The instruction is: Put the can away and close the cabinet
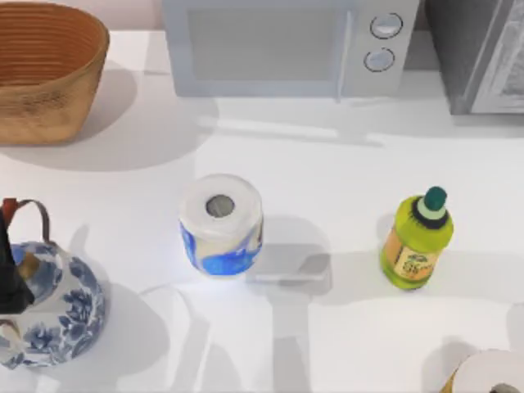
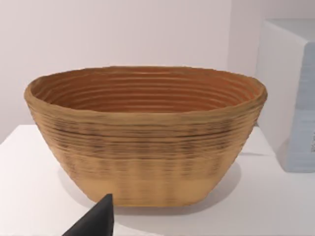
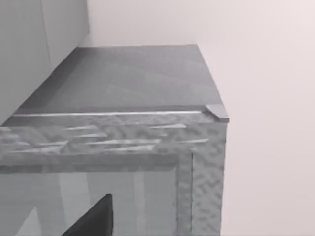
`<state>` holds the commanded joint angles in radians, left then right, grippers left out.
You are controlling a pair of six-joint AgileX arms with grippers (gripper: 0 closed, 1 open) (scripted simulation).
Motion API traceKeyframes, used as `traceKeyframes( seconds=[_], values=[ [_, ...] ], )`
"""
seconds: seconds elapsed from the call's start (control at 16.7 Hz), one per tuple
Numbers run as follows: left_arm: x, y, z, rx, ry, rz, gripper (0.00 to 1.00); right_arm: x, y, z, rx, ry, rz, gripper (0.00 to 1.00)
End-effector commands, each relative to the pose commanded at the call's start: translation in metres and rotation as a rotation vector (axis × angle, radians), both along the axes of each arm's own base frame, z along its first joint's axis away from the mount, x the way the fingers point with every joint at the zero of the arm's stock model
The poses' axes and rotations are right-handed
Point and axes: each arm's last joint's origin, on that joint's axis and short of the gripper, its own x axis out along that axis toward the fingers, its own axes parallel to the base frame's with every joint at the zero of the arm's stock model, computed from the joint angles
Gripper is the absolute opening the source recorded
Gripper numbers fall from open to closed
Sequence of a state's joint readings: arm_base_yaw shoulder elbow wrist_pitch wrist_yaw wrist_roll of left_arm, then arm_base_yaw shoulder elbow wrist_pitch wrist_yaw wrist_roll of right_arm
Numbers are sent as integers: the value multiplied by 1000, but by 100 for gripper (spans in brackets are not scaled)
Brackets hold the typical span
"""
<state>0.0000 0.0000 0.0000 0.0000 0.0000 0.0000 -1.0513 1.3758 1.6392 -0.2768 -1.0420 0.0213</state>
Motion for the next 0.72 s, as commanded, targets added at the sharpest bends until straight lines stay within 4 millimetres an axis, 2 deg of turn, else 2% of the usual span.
traceKeyframes(
  seconds=[0.12, 0.24, 0.54, 0.72],
  values=[
    [0, 0, 0, 0, 0, 0, 100, -7, 17, 20, -14, -8, 1, 100],
    [0, 0, 0, 0, 0, 0, 100, -11, 26, 29, -22, -13, 2, 100],
    [0, 0, 0, 0, 0, 0, 100, -12, 25, 30, -25, -14, -1, 100],
    [0, 0, 0, 0, 0, 0, 100, 1, 31, 29, -18, -11, -3, 100]
  ],
)
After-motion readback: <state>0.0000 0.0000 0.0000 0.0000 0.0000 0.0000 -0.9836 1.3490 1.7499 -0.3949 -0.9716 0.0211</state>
